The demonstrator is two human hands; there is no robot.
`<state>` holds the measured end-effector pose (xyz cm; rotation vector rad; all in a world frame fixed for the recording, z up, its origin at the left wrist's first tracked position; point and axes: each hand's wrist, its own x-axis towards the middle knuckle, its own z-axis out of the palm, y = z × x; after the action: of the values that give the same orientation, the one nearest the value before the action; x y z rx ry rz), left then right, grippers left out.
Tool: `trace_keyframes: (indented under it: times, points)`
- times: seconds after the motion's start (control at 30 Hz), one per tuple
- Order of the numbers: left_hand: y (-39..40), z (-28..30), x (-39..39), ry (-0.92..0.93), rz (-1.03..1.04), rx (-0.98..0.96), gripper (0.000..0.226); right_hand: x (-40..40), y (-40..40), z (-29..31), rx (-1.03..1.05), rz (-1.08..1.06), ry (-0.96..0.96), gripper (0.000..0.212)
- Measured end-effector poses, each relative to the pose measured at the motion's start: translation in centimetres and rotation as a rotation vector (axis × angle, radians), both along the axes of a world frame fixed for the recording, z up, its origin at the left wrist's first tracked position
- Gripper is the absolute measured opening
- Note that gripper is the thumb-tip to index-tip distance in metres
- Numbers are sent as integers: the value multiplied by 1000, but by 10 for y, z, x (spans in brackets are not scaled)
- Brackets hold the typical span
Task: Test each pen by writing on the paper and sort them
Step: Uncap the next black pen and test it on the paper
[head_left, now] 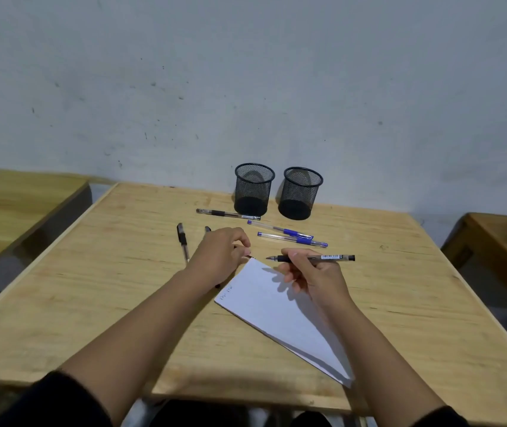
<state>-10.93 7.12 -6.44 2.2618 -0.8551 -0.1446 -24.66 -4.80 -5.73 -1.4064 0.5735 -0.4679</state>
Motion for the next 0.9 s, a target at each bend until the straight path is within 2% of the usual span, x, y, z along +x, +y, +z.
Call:
trace_keyframes:
  times: [0.13,0.27,0.57,0.73,0.9]
  points:
    - [38,-12,-43,-129,88,-96,13,2,9,-1,-92,62,51,10]
    - [63,-36,-71,-151,117,-102,19,11,17,-1,-183,112,142,9]
    - [63,-45,-71,-162,167,-108,24,43,29,-10,-289,190,214,17]
    - [64,-46,-69,-157,159,-120,23,53,33,-22,-514,216,207,18]
    - [64,-48,-67,-155,156,-124,23,52,34,-28,-596,220,157,16]
